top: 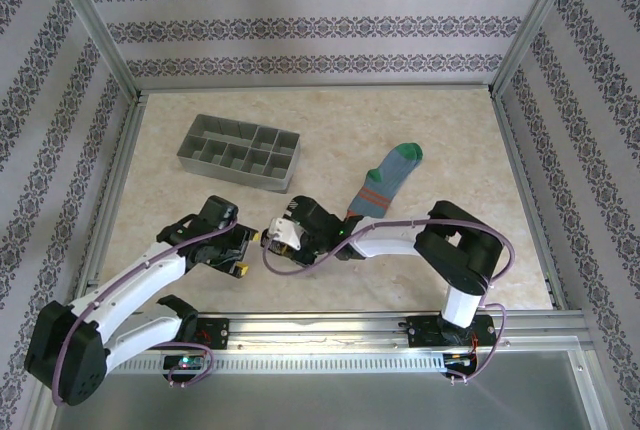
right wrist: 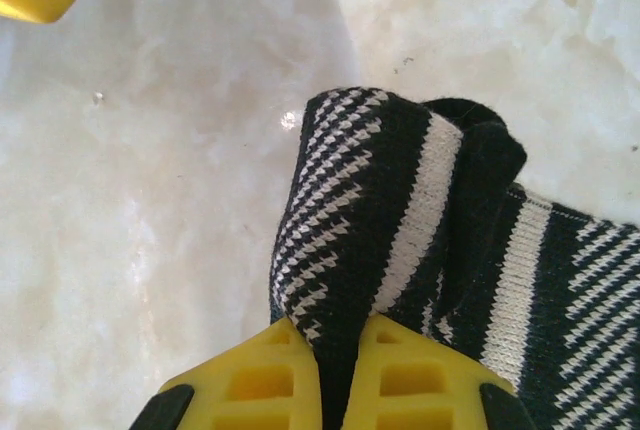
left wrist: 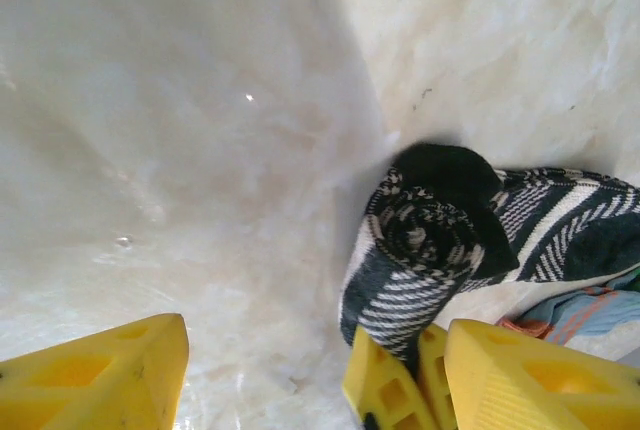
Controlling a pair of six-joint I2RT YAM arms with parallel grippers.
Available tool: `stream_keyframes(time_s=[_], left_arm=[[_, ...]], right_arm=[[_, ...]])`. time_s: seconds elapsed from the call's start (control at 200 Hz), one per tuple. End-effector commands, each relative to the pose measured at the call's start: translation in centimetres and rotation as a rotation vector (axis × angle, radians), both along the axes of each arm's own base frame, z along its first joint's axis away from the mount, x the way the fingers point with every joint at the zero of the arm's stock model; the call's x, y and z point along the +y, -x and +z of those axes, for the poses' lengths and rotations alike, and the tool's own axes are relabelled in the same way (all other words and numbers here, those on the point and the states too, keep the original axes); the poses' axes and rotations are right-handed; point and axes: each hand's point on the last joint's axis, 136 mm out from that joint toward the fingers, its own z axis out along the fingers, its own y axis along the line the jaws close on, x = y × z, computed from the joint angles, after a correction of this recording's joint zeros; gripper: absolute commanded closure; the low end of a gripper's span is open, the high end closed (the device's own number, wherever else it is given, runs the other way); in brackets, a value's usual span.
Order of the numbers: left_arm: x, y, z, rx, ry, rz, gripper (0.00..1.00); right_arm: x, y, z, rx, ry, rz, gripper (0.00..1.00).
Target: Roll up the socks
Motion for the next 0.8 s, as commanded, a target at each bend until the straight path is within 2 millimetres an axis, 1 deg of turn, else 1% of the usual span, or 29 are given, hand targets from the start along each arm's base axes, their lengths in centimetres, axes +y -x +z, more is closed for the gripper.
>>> stream_keyframes(time_s=[0.0,0.14,0.21,0.285,0.435,0.57,0.754,0.794], left_arm=[[0.4,-0.3,0.3,-0.035,-0.025,-0.038,0.36],[-1.0,-2.0,0.6,-0.114,0.019,-0.088,0.44],[-2.4,-3.6,1.1,-0.2,0.082,-0.11,0.46],[-3.4,-4.5,1.1,-0.236,0.11,-0.144,0.47],[-4.6,-5.0,0.2,-0.227,0.113,-0.219,0.48],[-5.0,-5.3,-1.0,-0.211,0.098,-0.261,0.48],[-5.1,-5.4,-3.5,-0.155,0.05,-0.315,0.46],[-5.0,-5.1,-4.2,-0.131,0.037,-0.325,0.49]], right_arm=[[-7.2,5.7,-7.6,0.381,0.286,-0.049,1.0],[-7.6,5.5,-7.7,0.482,0.254,-0.092,1.0],[-7.8,5.2,-7.9,0.533,0.244,-0.124,1.0],[-8.2,4.5,-8.2,0.58,0.249,-0.17,1.0],[-8.4,3.7,-8.3,0.657,0.235,-0.238,1.0],[-8.3,3.5,-8.4,0.693,0.237,-0.256,1.0],[-8.2,3.1,-8.6,0.709,0.252,-0.262,1.0],[-8.2,2.9,-8.6,0.697,0.257,-0.262,1.0]])
